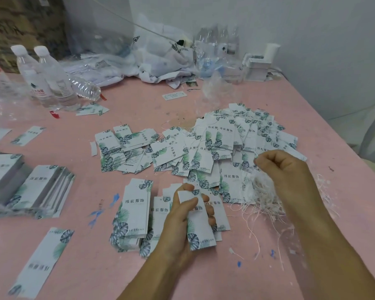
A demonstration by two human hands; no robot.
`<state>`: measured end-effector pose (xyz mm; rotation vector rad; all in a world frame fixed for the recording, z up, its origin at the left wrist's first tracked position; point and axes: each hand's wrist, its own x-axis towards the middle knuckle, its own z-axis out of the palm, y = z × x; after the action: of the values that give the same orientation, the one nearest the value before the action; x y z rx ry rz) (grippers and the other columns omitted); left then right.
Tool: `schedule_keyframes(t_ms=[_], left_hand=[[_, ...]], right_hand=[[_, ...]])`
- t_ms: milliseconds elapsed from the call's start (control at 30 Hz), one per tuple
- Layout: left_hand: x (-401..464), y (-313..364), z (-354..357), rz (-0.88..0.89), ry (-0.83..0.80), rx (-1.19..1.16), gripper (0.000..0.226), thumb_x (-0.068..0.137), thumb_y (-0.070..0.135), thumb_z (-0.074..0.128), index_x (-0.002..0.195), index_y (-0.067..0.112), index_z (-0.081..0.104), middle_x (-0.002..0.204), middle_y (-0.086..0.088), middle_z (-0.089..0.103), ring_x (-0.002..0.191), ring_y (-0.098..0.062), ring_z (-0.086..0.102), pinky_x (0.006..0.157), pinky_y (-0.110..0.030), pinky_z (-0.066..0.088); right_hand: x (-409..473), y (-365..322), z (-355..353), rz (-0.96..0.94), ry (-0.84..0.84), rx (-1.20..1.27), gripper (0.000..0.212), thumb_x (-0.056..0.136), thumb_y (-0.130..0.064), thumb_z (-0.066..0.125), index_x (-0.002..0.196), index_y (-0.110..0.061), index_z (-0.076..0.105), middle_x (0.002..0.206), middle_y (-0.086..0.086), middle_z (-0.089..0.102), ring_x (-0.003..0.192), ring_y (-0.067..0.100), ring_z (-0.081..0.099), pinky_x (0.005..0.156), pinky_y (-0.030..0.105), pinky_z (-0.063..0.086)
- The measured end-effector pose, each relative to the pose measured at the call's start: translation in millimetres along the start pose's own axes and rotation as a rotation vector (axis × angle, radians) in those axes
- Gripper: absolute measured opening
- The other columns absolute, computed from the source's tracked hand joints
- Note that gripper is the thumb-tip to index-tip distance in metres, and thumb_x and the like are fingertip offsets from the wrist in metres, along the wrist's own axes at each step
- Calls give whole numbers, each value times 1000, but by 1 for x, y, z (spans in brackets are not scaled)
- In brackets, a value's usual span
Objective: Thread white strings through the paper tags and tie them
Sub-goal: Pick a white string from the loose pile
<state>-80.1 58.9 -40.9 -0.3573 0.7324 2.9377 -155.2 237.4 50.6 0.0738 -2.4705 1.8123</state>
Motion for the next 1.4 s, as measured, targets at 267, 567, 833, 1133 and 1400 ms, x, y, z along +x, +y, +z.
schedule_keyframes(t_ms=[267, 567, 833, 1133, 1400], left_hand=[[3, 1, 1, -8, -19, 64, 22, 75, 2, 62, 82, 22, 56, 87, -14, 62, 64, -25, 56, 51, -31, 49], [1, 1, 3, -1, -25, 95, 26, 76, 1, 60, 91, 20, 51, 87, -15, 61, 64, -26, 54, 51, -31, 49], [0, 0, 4, -10, -33, 129, 22, 76, 1, 61, 85, 19, 54, 87, -17, 61, 63, -26, 53, 52, -31, 49], [-1, -3, -1, 13, -141, 270, 19, 78, 12, 72, 91, 15, 59, 93, -14, 60, 63, -25, 55, 56, -33, 51], [0, -6, -7, -3, -187, 389, 47, 80, 21, 78, 125, 19, 63, 94, -9, 64, 67, -21, 62, 60, -35, 54]], right_hand=[[27, -53, -13, -284, 176, -10, 12, 90, -24, 59, 82, -26, 68, 83, -5, 70, 71, 4, 61, 67, 20, 51], [50, -64, -16, -440, 230, 401, 11, 93, -17, 52, 85, -19, 60, 84, -2, 69, 76, 15, 62, 76, 29, 54], [30, -20, 1, -34, -15, 15, 18, 100, -15, 47, 88, -17, 59, 71, -1, 71, 62, 13, 62, 55, 25, 52], [12, -53, -5, -23, -319, 612, 19, 96, -13, 49, 79, -17, 57, 55, -1, 57, 48, 12, 50, 45, 19, 44], [5, -60, -5, -150, -195, 396, 29, 98, -12, 49, 75, -24, 63, 59, 0, 60, 51, 15, 52, 46, 22, 44]])
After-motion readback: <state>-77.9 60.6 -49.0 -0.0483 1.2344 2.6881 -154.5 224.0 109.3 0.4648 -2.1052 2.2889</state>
